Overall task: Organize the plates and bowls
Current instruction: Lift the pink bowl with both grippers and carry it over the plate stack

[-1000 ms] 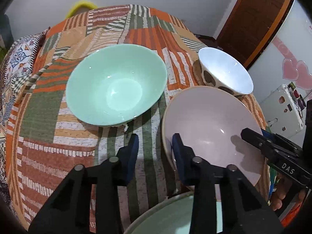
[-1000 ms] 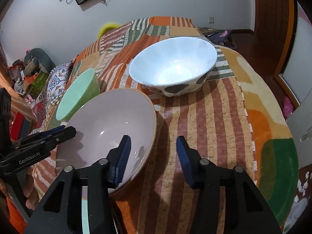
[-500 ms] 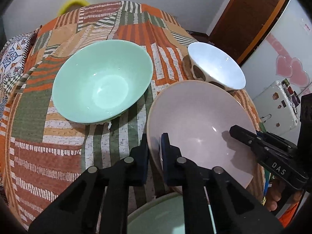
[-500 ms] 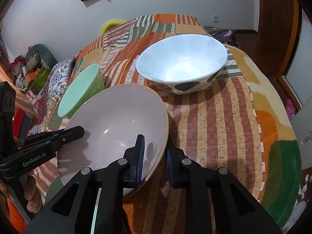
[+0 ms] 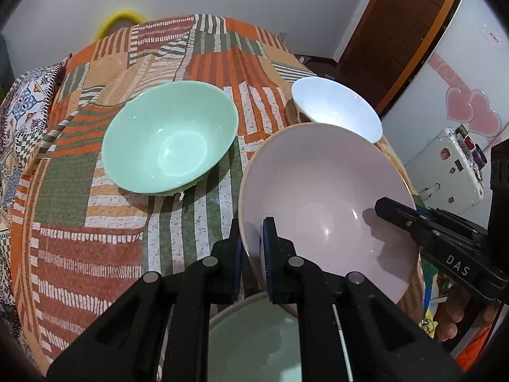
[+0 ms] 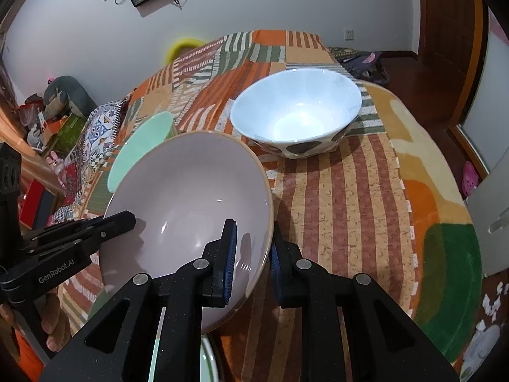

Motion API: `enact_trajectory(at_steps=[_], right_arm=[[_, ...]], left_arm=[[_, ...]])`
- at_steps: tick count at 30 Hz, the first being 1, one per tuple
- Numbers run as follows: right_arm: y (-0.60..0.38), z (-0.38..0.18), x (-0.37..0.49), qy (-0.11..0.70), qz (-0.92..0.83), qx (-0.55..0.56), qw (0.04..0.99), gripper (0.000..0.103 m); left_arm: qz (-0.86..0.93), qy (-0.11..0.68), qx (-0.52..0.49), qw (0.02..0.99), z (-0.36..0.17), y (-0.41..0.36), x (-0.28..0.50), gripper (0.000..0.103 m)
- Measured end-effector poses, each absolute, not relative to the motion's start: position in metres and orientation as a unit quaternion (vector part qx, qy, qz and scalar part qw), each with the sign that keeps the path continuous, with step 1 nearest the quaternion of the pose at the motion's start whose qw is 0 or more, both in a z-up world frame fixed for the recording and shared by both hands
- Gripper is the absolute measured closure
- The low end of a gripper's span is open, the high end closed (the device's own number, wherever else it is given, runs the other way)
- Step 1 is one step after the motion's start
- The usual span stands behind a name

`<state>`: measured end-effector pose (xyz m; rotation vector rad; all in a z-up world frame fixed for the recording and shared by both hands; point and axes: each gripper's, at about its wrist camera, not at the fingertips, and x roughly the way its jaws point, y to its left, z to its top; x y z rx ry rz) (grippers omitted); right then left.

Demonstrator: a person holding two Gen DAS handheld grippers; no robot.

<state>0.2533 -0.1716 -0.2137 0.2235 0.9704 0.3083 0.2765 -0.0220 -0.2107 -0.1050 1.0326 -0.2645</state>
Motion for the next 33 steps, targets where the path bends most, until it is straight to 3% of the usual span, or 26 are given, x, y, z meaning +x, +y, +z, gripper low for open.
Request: enact_trajectory(at_steps=[33], right_arm=[[-0.091, -0.151, 0.187, 0.410, 0.232, 0.055, 0.880, 0.085]], left_arm=[[-0.060, 0.415, -0.090, 0.904, -0.119, 0.069, 0.141, 0.092]])
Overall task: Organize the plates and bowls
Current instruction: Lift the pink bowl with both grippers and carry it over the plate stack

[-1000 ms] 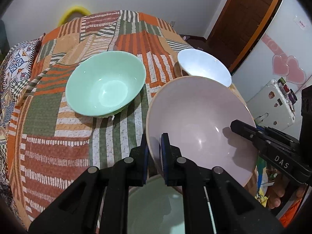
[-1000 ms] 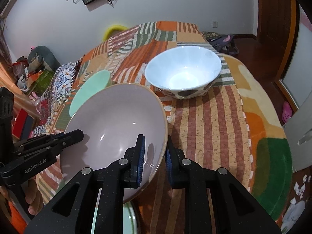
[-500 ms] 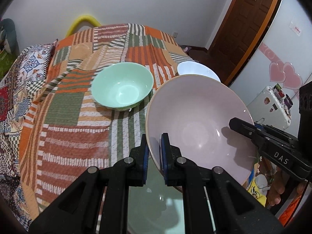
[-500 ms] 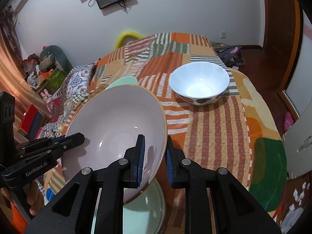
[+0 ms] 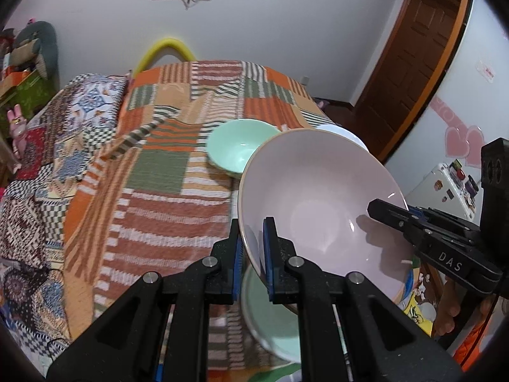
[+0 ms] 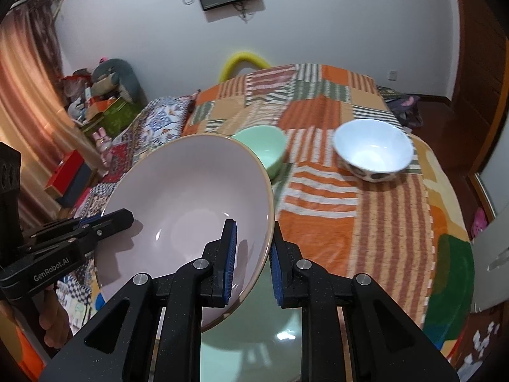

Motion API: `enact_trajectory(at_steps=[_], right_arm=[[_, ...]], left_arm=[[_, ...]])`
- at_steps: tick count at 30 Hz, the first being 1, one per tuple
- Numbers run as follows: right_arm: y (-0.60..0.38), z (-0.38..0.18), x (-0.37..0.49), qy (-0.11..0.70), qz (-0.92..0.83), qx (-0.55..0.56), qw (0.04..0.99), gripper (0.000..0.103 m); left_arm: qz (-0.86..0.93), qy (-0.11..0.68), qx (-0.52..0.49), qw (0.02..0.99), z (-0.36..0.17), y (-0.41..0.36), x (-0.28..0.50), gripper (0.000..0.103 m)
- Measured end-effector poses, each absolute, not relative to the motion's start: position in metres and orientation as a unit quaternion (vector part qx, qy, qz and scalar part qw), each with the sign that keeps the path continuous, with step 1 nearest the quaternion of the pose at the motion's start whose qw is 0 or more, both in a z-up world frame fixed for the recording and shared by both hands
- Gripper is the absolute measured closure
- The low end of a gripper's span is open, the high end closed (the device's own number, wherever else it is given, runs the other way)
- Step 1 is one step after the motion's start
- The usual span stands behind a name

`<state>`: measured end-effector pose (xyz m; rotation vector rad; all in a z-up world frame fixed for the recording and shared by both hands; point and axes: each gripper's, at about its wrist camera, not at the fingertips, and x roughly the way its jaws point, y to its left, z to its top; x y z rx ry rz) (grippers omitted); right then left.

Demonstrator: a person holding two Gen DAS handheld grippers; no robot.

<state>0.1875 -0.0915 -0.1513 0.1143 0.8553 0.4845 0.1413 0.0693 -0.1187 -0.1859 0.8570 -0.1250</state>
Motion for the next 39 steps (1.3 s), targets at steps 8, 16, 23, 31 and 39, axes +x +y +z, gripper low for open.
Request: enact_trajectory(at_steps=[8, 16, 23, 31, 39], right_arm=[[-0.049, -0.152, 0.178, 0.413, 0.267, 0.033, 0.870, 0.085], [-0.012, -0.168, 0.174, 0.435, 0.293, 0.016, 0.851, 0.085], [0.015, -0.187, 0.172, 0.461, 0.309, -0.002, 0.832, 0.085], [0.033, -0.206, 0.174, 0.486, 0.308, -0.019, 0.817, 0.085], [0.046, -0.227, 0.178, 0.511, 0.306, -0.032, 0.803, 0.085]], left_arm=[[-0.021, 0.412, -0.107, 0.905, -0.120, 0.107, 0.112, 0.092], [0.012, 0.427, -0.123, 0.896, -0.137, 0.141, 0.092, 0.092], [0.033, 0.445, -0.139, 0.884, -0.162, 0.160, 0.083, 0.092], [0.048, 0.466, -0.160, 0.869, -0.191, 0.173, 0.083, 0.092], [0.057, 0.486, -0.170, 0.856, -0.216, 0.180, 0.085, 0.092]])
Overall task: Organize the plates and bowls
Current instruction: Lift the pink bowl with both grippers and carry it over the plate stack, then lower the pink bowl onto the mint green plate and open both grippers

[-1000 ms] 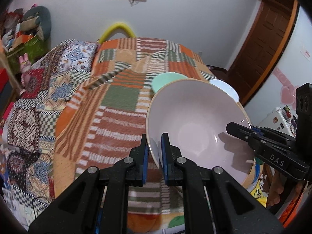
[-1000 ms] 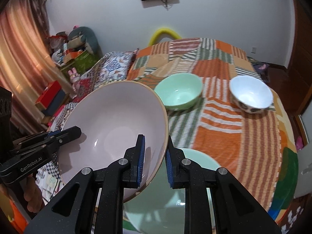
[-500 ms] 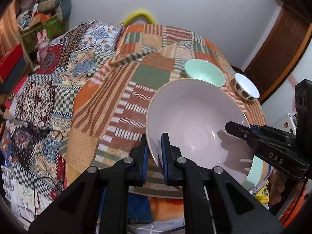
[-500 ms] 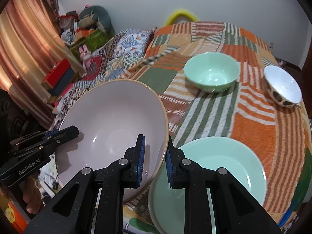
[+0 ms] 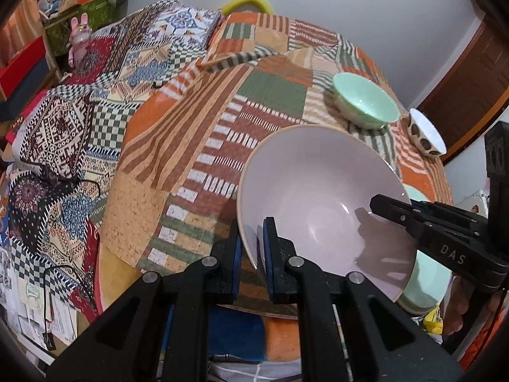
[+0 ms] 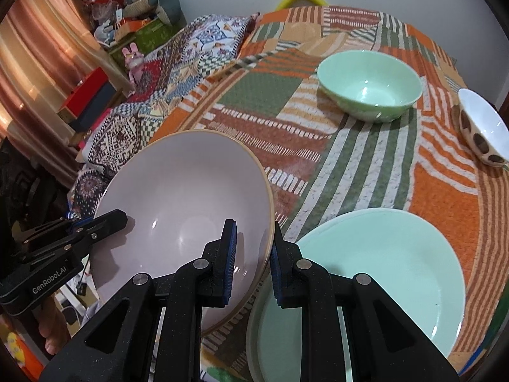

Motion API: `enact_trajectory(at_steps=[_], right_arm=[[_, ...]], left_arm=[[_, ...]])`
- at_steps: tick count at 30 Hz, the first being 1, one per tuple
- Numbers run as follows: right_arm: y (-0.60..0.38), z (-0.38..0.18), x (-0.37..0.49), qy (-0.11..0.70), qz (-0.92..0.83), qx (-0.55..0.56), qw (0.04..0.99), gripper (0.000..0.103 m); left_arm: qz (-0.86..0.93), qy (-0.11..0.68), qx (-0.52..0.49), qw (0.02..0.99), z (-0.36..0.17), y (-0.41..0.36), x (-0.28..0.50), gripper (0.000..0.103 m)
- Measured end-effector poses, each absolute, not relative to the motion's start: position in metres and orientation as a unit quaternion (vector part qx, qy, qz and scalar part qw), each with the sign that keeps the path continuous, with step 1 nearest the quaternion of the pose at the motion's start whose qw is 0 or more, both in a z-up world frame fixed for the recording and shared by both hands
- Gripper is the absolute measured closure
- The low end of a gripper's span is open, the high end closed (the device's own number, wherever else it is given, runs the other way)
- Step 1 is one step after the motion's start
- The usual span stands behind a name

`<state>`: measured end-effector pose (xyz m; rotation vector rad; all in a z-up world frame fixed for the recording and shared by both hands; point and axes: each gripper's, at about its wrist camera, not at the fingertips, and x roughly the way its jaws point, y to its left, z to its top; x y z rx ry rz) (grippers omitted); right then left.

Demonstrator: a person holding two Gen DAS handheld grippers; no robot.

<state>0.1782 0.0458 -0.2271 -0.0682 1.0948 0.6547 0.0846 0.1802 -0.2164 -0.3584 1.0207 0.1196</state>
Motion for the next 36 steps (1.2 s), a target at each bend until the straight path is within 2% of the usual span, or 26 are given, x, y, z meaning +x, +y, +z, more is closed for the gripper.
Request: enact_trajectory(at_steps=[13, 26, 32, 36], right_arm=[[0.060, -0.245, 0.183, 0.530, 0.304, -0.046, 0.790, 0.085], [0.060, -0.241, 0.180, 0.517, 0.300, -0.069, 0.799, 0.082], [0.050, -0.219, 0.176, 0.487, 0.311, -0.064, 0.814, 0.071], [0.043, -0.206, 0.173, 0.473, 0.316, -0.057, 0.820, 0.071]], left_arm=[[0.065, 0.504, -0.196, 0.839, -0.247, 0.194, 0.087, 0.092], [0.060, 0.507, -0.198, 0.837, -0.251, 0.194, 0.085, 0.092], [0.083, 0.488, -0.182, 0.849, -0.235, 0.194, 0.080, 0.089], [0.092, 0.474, -0.167, 0.860, -0.217, 0.192, 0.077, 0.089]])
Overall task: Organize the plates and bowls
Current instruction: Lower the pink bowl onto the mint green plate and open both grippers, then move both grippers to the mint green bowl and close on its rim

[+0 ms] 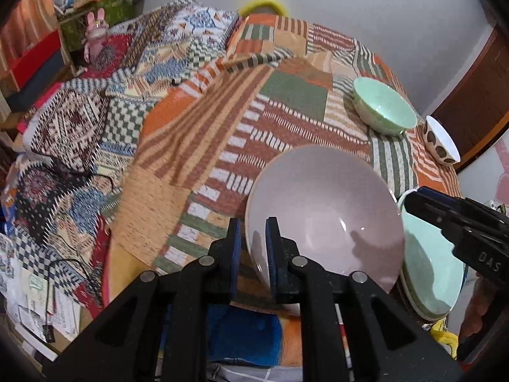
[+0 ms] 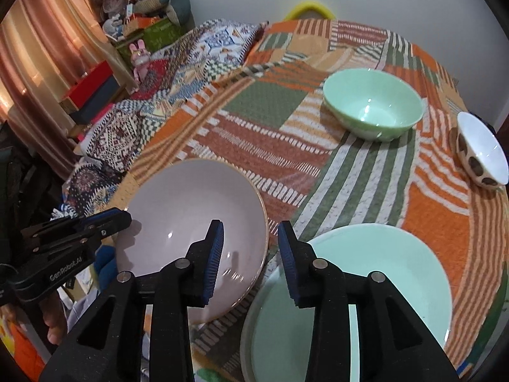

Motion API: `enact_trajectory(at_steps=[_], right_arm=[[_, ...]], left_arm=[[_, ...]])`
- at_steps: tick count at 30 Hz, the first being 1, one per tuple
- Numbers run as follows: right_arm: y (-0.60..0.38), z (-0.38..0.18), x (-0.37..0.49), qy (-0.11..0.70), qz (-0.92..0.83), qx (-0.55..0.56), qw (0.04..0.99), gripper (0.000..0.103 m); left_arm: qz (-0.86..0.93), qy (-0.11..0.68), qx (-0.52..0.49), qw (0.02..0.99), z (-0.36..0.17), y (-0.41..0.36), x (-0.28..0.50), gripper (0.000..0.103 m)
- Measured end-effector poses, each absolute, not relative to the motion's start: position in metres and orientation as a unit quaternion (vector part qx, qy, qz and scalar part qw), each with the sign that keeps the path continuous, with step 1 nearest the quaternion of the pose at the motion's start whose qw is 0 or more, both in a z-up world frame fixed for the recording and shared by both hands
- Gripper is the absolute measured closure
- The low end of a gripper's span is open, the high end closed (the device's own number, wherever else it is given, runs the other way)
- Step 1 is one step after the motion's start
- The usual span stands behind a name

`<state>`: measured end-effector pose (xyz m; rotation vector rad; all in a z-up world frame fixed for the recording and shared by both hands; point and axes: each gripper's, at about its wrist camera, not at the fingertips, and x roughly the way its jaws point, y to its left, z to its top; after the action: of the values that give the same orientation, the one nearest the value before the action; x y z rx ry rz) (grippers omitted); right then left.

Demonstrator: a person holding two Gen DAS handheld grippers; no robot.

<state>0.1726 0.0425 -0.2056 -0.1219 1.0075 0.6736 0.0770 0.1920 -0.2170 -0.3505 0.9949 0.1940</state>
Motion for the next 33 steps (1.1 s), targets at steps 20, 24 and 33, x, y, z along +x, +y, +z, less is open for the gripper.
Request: enact_trajectory(at_steps=[20, 24, 33], right_arm=[[-0.044, -0.122, 0.190, 0.366, 0.264, 0.005, 0.892, 0.070], [-0.055, -0.116, 0.205, 0.357, 0.242, 0.011, 0.902, 0.060], [-0.066, -0.112, 0.252, 0.355, 0.217, 0.011, 0.909, 0.055]], left_arm=[[0.070, 0.360, -0.077, 0.927, -0.088, 0.140, 0.119, 0.071], [0.047, 0.360, -0.069, 0.929, -0.079, 0.127, 0.143, 0.069], [0.024, 0.374, -0.059, 0.925, -0.080, 0.113, 0.211, 0.065]])
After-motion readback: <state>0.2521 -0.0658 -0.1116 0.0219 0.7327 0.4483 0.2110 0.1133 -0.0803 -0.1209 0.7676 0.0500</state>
